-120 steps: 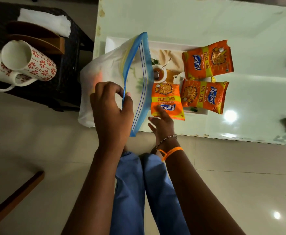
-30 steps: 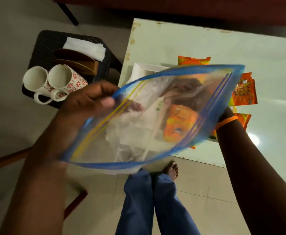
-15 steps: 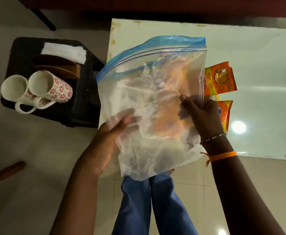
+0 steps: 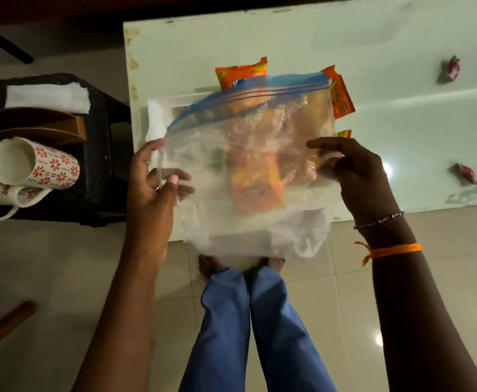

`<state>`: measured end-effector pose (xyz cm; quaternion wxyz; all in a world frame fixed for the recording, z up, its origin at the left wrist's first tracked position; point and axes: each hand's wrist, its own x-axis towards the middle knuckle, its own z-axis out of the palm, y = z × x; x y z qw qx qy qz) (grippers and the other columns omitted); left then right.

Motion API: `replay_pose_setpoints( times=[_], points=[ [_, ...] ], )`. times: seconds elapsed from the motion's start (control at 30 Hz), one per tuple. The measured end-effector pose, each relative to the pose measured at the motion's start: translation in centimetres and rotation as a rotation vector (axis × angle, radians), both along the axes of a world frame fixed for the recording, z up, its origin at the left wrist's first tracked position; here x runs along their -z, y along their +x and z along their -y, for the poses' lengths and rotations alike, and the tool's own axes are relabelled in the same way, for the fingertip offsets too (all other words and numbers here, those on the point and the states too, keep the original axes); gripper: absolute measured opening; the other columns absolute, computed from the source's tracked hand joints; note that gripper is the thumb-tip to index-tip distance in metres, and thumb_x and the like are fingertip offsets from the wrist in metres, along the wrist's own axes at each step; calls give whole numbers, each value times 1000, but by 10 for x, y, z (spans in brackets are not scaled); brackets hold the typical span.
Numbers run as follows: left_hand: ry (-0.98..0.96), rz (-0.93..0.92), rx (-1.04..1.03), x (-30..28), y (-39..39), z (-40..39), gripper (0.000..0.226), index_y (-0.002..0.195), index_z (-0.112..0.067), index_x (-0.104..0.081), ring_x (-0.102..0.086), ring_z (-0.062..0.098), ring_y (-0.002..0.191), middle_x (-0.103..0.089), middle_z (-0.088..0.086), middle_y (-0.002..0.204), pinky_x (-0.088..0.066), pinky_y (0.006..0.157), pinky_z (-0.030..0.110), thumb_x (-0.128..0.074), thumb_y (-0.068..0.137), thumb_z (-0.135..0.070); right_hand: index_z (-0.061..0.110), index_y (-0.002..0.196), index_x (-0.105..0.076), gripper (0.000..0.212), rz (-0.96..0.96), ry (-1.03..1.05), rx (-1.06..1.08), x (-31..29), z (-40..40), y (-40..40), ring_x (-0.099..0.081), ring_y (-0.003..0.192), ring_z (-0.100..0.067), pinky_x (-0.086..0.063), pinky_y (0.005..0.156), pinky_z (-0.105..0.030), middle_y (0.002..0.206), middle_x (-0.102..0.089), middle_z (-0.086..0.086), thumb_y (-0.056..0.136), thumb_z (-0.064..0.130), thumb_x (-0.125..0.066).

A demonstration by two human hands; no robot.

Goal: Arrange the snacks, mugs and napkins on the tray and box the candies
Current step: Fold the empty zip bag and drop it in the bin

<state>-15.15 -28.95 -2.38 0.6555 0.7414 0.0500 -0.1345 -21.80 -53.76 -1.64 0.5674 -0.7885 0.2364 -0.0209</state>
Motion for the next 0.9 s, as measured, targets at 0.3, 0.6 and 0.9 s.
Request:
replay_pose_setpoints(
  times=[0.3, 0.6, 0.9],
  points=[
    [541, -44, 726, -14, 17, 28, 77, 124, -40, -49, -54, 11, 86, -53, -4, 94, -42, 79, 20, -83, 56, -23, 22, 135, -42, 87, -332, -100, -49, -23, 44, -52, -50, 89, -17, -45, 91, -30, 87, -40, 9, 58, 18, -82],
    [645, 205, 308, -19, 16, 109, 25, 105, -14, -61, -61, 24, 94, -63, 6, 102, -46, 76, 29, -61, 80, -12, 10, 64, -65, 15, -185, -669, 136, -19, 50, -87, -48, 94, -35, -23, 74, -22, 103, -58, -10, 62, 16, -78],
    [-119, -828, 465, -17, -61, 198, 58, 129, -24, -51, -60, 26, 112, -61, 6, 128, -51, 89, 44, -63, 77, -47, 15, 72, -54, 17, -15, -972, 43, -4, 7, -113, -44, 77, -23, -28, 68, -34, 72, -62, -2, 66, 7, -68]
  ],
)
